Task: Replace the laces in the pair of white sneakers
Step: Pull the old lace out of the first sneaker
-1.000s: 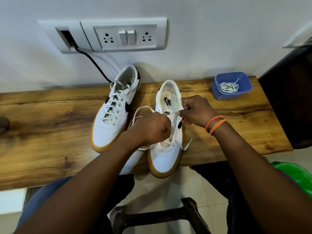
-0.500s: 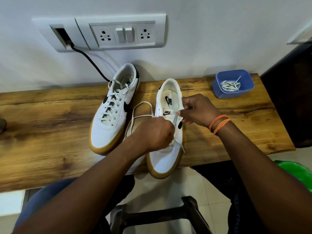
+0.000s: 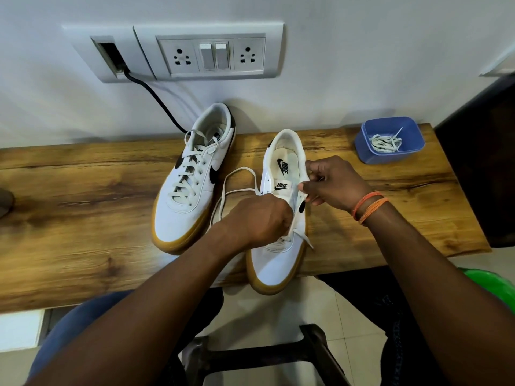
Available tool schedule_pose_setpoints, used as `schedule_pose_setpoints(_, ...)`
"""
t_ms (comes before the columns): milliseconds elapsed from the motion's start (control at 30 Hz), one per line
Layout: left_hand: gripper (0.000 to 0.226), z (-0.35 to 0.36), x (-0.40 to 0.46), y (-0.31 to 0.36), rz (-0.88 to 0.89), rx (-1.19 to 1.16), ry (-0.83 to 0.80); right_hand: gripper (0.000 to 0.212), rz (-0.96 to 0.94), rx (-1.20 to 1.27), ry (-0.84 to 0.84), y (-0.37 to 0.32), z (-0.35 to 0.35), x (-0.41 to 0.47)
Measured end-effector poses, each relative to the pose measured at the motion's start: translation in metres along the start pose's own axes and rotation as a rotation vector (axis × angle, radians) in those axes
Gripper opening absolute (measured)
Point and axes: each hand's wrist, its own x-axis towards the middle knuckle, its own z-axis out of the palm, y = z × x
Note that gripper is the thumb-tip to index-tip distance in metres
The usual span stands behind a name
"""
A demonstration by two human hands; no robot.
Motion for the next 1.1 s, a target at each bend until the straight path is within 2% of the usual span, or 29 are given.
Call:
schedule_pose_setpoints(167,0.018,-0.024,-0.005,-0.005,0.027,-0.067,0.037,0.013,-0.015,-0.005,-0.024,-0.001,-0.004,-0.001)
schedule_pose_setpoints(333,0.004,-0.047,-0.014,-0.029,-0.135,-0.093,0.139,0.009,-0.021,-0.010,-0.021,-0.001,-0.004,-0.002)
schedule_pose_setpoints(533,0.010,-0.041,-0.014,-0.031,-0.242,-0.037,0.084,0.011,-0.035,-0.032,-0.035,0.000,-0.005,-0.001)
schedule_pose_setpoints(667,0.015,-0.053,-0.020,-0.041,-0.372,0.094,0.122,0.012,-0.049,-0.043,-0.026,0.002,-0.006,0.000)
schedule_pose_setpoints(767,0.014,-0.056,-0.022,-0.060,-0.456,0.054,0.152,0.015,-0.068,-0.051,-0.018,0.003,-0.005,-0.001)
schedule_pose_setpoints(867,0.020,-0.050,-0.023,-0.064,-0.565,0.121,0.053,0.018,-0.062,-0.040,-0.012,0.004,-0.004,0.000)
schedule_pose_setpoints(1000,0.031,-0.042,-0.021,-0.057,-0.630,0.192,-0.289,0.021,-0.058,-0.030,0.011,0.002,-0.002,-0.002)
schedule_pose_setpoints(1033,0.031,-0.042,-0.020,-0.057,-0.619,0.205,-0.330,0.023,-0.057,-0.021,0.024,0.001,-0.002,-0.003)
schedule_pose_setpoints(1100,0.023,-0.042,-0.017,-0.056,-0.576,0.155,-0.301,0.035,-0.065,-0.028,0.062,-0.002,-0.001,-0.005)
